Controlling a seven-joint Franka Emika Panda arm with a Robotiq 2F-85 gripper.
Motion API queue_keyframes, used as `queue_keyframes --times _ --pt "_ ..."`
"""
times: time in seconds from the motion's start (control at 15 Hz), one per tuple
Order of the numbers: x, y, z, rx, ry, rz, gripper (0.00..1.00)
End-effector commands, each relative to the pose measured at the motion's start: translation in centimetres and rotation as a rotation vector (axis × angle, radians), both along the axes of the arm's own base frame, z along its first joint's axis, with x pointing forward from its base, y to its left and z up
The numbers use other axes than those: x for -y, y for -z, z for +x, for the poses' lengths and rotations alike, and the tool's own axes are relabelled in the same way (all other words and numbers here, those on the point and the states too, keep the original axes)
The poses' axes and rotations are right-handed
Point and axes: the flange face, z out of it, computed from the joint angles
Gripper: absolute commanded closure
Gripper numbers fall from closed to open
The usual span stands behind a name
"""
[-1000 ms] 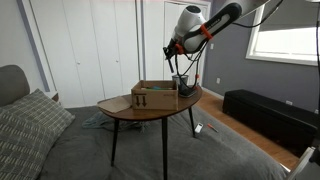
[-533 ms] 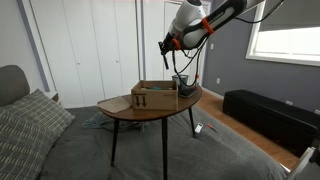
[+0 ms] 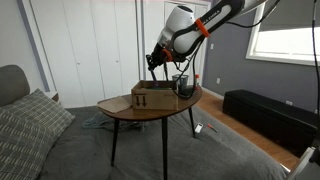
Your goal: Remove the purple marker from the desktop pen and pencil storage basket and put it into the cardboard box
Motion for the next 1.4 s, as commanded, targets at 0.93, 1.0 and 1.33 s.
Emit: queue_keyframes --times 0.93,1.0,1.33 --pt "5.4 -10.4 -4.7 -0.176 0.137 0.046 0.0" --pt "6.9 -11.8 -5.2 -0.182 0.174 0.02 0.0" --pt "13.1 -16.8 -8.5 -0.254 0.285 -0.073 0.0"
